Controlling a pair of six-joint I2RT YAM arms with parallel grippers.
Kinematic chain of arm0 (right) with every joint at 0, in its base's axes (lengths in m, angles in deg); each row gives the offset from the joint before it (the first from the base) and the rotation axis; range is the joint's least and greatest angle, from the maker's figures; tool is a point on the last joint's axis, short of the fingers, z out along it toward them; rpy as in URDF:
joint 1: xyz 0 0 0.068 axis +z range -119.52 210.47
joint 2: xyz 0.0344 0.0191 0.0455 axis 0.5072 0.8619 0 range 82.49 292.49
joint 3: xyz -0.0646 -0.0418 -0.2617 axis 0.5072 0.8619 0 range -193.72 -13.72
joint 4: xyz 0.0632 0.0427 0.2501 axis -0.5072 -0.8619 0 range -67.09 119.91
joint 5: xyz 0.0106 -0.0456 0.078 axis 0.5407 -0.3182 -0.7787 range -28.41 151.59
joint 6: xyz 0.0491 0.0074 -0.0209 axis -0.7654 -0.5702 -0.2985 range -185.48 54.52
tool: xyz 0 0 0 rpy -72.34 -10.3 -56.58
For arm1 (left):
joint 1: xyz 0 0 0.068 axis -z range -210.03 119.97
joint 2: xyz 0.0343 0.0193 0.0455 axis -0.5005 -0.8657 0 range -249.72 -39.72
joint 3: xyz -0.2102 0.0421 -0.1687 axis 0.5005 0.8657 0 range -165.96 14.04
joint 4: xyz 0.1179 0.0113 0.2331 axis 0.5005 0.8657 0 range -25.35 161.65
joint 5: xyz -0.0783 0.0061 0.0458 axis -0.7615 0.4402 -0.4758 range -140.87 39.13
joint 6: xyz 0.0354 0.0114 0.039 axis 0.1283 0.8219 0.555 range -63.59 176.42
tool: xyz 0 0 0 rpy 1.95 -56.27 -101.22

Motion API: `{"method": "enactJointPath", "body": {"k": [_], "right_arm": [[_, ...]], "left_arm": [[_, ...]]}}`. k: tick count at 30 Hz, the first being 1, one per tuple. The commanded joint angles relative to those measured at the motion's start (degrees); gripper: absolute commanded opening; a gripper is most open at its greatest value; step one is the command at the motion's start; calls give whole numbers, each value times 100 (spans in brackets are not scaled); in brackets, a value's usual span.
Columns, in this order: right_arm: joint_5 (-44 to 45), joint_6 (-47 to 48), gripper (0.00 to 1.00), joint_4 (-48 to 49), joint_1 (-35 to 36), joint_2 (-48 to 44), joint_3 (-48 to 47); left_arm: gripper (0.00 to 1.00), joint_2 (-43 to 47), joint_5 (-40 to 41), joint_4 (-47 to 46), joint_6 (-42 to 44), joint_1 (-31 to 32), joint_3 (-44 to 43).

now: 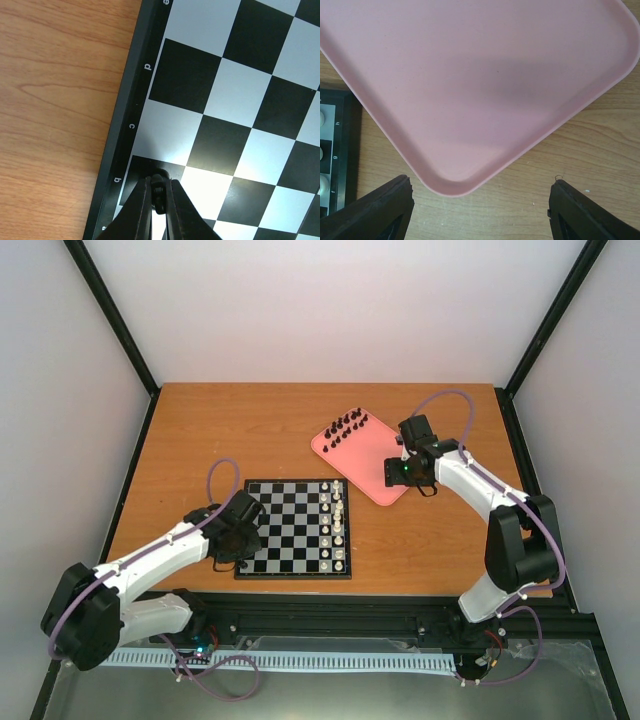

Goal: Set up the chess pieces on the board
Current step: Place the chess piece on the chessboard.

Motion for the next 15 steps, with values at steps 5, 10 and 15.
{"method": "enactJointPath", "body": {"k": [5, 10, 15], "right_arm": [[18, -29, 86, 109, 35, 111, 0], [4, -28, 86, 125, 35, 155, -18], [19, -16, 86, 128, 35, 160, -14]], "left_arm": [[1, -265, -170, 409, 88, 42, 187], [1, -347, -105, 453, 48, 39, 170], [4, -405, -4, 522, -11, 42, 142]]}}
